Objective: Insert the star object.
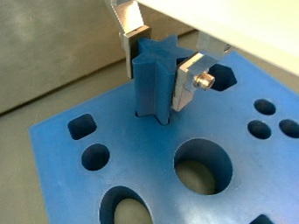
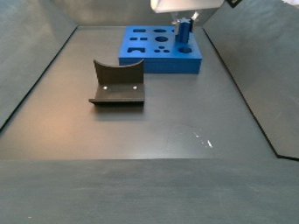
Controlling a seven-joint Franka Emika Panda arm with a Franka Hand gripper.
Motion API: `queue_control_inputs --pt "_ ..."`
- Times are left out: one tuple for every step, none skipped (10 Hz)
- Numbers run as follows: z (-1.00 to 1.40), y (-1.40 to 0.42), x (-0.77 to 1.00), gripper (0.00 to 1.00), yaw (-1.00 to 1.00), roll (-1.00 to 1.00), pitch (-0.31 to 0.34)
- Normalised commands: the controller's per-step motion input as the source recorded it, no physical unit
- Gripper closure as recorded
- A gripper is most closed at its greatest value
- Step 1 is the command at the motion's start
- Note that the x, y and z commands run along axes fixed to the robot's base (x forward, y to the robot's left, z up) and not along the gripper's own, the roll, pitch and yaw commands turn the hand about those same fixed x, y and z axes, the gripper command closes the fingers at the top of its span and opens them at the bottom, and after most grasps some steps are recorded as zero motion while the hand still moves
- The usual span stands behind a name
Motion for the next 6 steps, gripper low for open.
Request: queue_control_inputs --pt "-0.74 -0.21 0.23 1.0 0.0 0.23 0.0" --pt "-0.65 -0.21 0.15 1.0 0.0 0.36 0.0" --pt "-0.59 -0.21 0.1 1.0 0.0 0.39 0.0" --pt "-0.35 -0.01 0.0 1.0 0.0 0.01 -0.026" --pt "0.0 0.0 0.0 1.0 0.0 -0.01 0.0" --pt "0.0 0.0 0.0 1.0 0.0 0.0 0.0"
